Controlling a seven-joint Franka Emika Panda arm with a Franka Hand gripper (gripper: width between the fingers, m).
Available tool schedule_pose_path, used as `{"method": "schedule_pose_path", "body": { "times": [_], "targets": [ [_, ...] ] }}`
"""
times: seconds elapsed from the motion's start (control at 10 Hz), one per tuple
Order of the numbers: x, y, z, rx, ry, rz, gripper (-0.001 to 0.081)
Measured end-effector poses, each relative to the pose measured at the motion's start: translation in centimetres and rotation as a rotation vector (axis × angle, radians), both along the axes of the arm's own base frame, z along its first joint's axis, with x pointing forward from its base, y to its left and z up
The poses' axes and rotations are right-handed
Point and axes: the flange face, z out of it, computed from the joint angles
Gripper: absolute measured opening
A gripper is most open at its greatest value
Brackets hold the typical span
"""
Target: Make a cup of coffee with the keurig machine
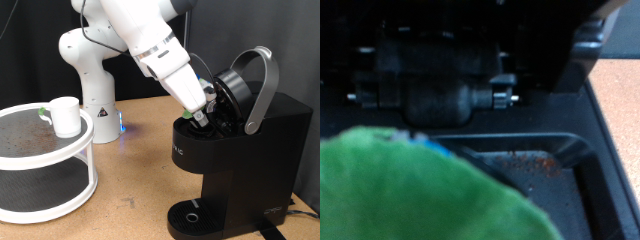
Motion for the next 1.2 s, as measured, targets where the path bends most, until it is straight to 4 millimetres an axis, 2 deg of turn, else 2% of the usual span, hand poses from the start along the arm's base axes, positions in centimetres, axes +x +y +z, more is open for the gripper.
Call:
{"method": "schedule_pose_path", "body": {
  "times": [0.2,0.7,0.8,0.9,1.0,1.2],
  "targets": [
    [0.2,0.3,-1.0,-0.015,0.015,-0.003,0.0465],
    [0.6,0.8,-1.6,-0.027,0.032,-0.004,0.0465],
    [0.6,0.9,-1.8,-0.027,0.034,-0.005,0.0626],
    [0.6,0.9,-1.8,-0.023,0.034,-0.009,0.0749],
    [0.7,0.8,-1.7,-0.013,0.029,-0.016,0.0790],
    [0.7,0.8,-1.5,0.028,0.007,-0.010,0.0803]
  ]
}}
